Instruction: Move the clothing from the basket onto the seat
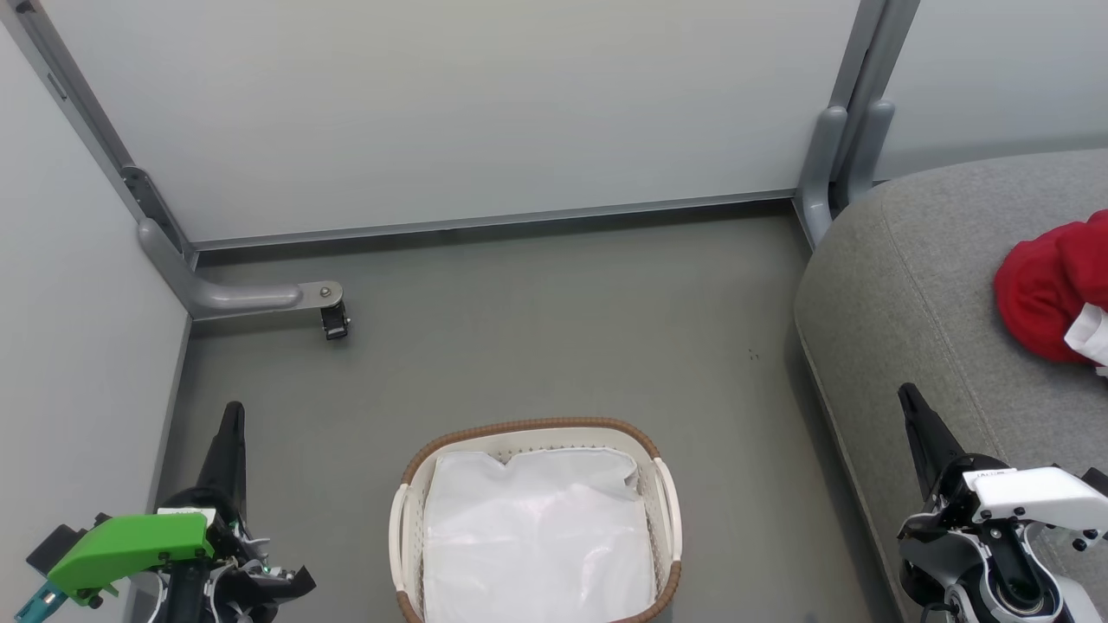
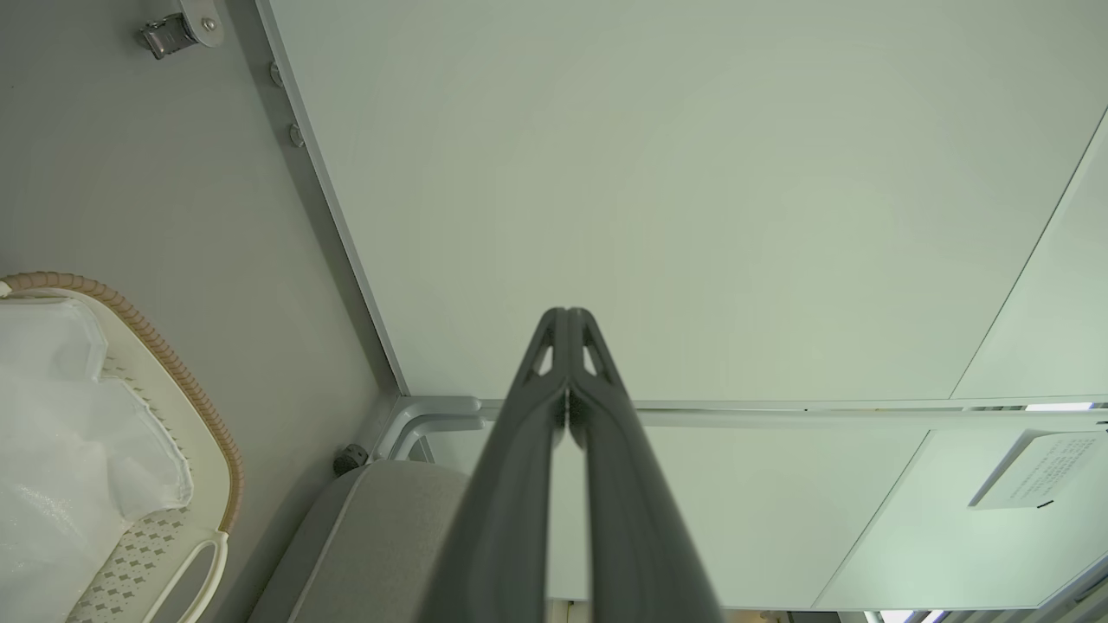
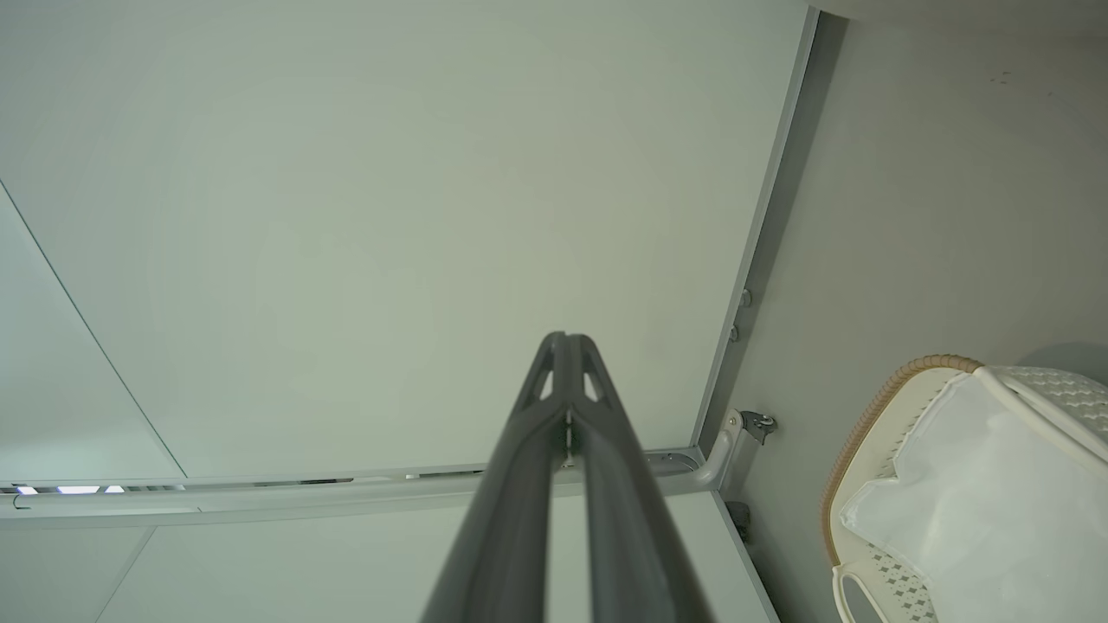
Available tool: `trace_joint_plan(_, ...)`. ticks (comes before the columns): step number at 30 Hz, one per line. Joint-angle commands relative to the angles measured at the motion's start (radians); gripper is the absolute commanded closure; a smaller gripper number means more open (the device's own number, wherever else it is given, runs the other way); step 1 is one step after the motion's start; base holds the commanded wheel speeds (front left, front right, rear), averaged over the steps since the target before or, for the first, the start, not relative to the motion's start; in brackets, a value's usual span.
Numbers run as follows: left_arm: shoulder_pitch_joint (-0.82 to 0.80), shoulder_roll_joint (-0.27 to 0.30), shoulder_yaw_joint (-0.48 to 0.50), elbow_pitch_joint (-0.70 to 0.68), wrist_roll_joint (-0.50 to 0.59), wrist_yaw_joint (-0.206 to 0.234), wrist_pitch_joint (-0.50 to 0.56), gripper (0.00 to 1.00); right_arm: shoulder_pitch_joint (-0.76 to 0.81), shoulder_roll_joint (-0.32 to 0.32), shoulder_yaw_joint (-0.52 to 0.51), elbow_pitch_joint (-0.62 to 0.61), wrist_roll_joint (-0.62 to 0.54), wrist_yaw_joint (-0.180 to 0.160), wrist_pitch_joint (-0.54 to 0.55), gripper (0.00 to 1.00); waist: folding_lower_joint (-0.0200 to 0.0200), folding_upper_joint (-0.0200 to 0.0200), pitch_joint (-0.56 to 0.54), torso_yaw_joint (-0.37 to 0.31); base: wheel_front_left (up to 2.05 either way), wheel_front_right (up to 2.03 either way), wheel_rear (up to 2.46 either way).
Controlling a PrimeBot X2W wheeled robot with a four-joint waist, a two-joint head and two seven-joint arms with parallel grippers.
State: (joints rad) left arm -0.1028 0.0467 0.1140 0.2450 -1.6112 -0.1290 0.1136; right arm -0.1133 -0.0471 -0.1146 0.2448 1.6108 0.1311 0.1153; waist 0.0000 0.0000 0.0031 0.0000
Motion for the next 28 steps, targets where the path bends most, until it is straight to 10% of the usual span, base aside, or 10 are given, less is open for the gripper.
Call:
trace_joint_plan(1, -0.011, 0.007, 0.002, -0.001, -0.003, -0.005, 0.004, 1.0, 0.011, -0.006, -0.002, -0.003, 0.004, -0.001, 0.001, 1.0, 0.0, 0.0, 0.0, 0.0, 0.0, 0.0, 0.0)
trace_joint_plan(28, -0.011, 0.007, 0.002, -0.002, -0.003, -0.005, 0.004, 1.0, 0.011, -0.006, -0.001, -0.003, 0.004, -0.001, 0.001, 1.0, 0.0, 0.0, 0.0, 0.0, 0.0, 0.0, 0.0)
